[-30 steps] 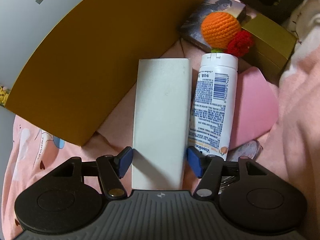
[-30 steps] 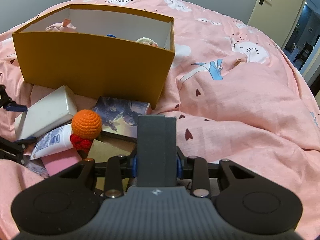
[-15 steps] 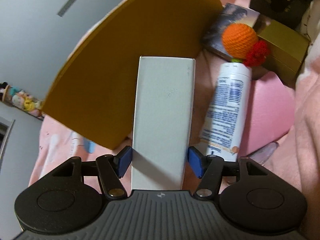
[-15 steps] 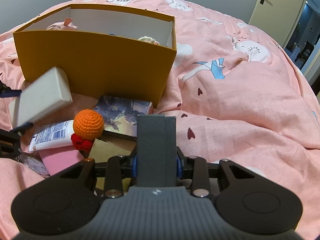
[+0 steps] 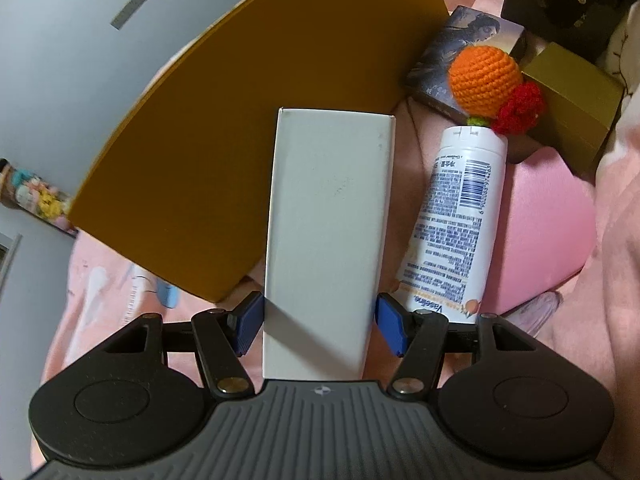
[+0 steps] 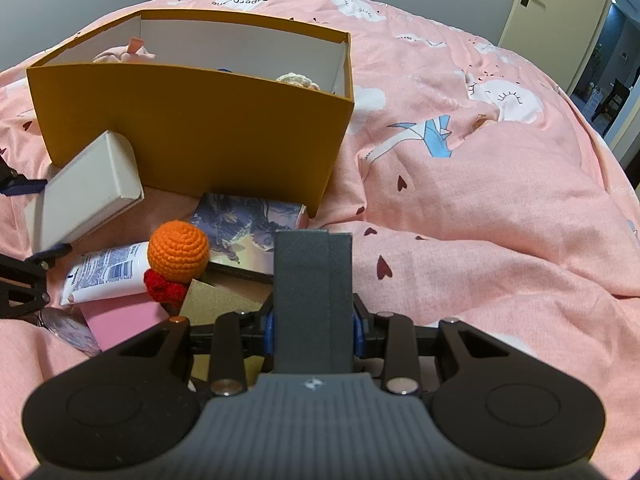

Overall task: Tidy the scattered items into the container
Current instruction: 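Carry the white box in left tool and dark grey box in right tool over the box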

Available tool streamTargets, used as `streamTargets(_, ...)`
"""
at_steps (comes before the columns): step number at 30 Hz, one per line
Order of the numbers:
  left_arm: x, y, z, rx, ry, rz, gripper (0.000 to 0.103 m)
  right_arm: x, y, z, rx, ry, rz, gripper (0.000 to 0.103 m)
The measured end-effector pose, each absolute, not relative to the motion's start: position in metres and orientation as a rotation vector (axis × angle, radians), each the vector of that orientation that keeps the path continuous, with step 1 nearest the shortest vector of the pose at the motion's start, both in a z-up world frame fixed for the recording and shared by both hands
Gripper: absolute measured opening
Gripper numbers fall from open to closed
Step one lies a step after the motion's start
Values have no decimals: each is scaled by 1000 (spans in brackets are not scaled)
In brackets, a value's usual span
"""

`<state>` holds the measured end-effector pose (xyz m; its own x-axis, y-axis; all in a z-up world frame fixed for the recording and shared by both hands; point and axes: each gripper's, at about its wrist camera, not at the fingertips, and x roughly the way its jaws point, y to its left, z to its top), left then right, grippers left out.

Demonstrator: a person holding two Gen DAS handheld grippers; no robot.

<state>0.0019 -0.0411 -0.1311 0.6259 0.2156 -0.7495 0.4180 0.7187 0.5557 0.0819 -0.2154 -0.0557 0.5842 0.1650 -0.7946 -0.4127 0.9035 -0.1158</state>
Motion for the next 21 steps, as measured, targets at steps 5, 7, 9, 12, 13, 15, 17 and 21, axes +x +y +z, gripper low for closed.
streamTargets(5,9,-46,-142,817,930,-176,75,89,-216,-60,-293,918,354,39)
streamTargets(7,14,-49,-145,820,936,-191,75,90,-218,-62,-282,928,356,39)
streamTargets(9,18,-51,-149,825,941,-196,75,91,-220,-63,-272,934,357,38)
streamTargets(12,22,-50,-151,819,945,-203,74,91,-221,-64,-257,935,360,37)
streamTargets(13,21,-49,-151,814,940,-205,74,91,-222,-64,-253,936,363,37)
streamTargets(15,20,-45,-147,787,927,-214,73,90,-223,-61,-244,934,369,37)
streamTargets(17,19,-41,-141,738,925,-236,73,88,-224,-55,-239,927,379,37)
streamTargets(21,14,-34,-125,639,920,-286,72,85,-228,-41,-238,897,382,37)
